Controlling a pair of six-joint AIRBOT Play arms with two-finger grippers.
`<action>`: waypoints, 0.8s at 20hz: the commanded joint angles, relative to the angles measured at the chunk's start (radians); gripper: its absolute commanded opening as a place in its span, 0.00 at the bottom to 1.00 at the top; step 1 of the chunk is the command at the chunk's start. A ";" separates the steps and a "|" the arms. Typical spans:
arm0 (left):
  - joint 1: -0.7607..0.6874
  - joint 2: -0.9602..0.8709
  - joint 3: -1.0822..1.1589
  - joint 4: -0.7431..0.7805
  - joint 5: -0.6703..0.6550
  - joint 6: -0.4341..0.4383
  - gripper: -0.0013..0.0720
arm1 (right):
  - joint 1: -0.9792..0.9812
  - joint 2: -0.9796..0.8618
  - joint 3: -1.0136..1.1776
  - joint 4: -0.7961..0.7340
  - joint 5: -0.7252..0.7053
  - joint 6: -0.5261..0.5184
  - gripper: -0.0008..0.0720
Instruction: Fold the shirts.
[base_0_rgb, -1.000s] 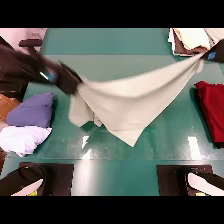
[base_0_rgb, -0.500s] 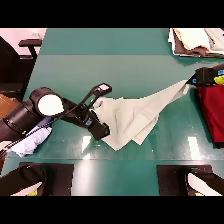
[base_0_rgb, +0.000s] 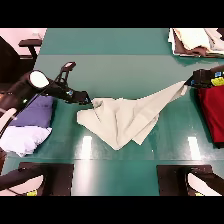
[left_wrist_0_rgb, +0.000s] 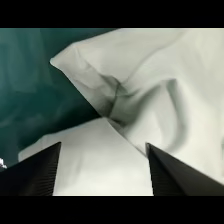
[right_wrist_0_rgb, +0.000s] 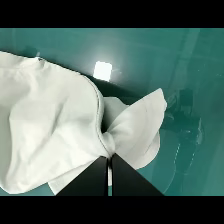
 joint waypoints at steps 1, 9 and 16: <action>0.026 -0.137 0.002 -0.214 0.039 0.112 0.86 | 0.000 0.000 -0.001 0.000 -0.002 0.000 0.03; -0.075 -0.240 0.015 -0.310 0.195 0.126 0.86 | 0.000 -0.002 -0.001 0.000 -0.002 0.001 0.03; -0.040 -0.238 0.147 -0.274 0.177 0.126 0.06 | -0.009 -0.002 0.008 -0.003 -0.002 -0.004 0.03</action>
